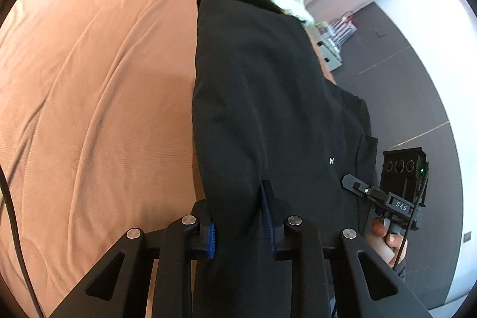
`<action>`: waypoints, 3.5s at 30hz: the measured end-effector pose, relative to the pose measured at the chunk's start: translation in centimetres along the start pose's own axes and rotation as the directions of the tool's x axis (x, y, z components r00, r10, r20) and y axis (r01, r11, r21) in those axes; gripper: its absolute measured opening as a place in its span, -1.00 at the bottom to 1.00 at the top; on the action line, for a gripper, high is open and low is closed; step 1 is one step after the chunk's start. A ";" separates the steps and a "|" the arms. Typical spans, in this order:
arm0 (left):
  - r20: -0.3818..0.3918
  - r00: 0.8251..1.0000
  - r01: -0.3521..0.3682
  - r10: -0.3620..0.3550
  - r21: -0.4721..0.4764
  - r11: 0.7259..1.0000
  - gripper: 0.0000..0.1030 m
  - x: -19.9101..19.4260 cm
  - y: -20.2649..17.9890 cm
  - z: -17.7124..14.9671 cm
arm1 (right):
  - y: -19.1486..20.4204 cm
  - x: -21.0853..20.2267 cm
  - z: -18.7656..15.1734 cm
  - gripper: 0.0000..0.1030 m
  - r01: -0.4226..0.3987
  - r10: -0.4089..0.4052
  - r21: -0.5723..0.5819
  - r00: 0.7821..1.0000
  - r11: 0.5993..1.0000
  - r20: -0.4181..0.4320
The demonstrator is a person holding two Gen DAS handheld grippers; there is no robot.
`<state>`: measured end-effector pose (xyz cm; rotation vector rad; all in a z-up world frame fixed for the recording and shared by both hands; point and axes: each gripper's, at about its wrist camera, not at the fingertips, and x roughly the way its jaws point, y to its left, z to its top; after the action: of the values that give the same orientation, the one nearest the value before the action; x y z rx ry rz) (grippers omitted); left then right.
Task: Fold large clothes
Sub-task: 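Grasp the folded shirt with the left tool while the right tool grasps it, then carry the folded shirt to the bed edge with both tools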
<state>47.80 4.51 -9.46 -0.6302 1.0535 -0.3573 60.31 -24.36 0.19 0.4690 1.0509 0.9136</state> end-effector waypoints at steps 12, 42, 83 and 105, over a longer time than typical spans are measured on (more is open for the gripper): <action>0.039 0.997 0.064 -0.070 0.133 0.989 -0.50 -5.3 -10.7 -2.9 | 1.8 -9.4 -2.1 -0.76 0.052 -0.038 -0.111 0.992 0.992 0.123; -0.228 0.948 0.285 -0.224 0.287 0.914 -0.50 12.1 -37.9 -11.8 | 2.7 -36.3 -6.5 -0.76 0.420 -0.391 -0.050 0.877 0.906 0.279; -0.245 0.969 0.067 0.015 0.323 0.944 0.26 22.6 -37.6 -15.1 | 3.8 -35.6 -17.7 -0.11 0.702 -0.845 0.501 0.518 0.507 0.131; -0.230 0.965 -0.017 0.128 0.433 0.901 -0.29 24.3 -41.0 -15.5 | -0.8 -32.7 -15.1 -0.51 0.708 -0.872 0.553 0.485 0.439 0.071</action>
<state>46.11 -45.40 -5.55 -0.1484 1.1913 -0.5962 40.84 -52.99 10.30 0.4117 0.9821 -0.3296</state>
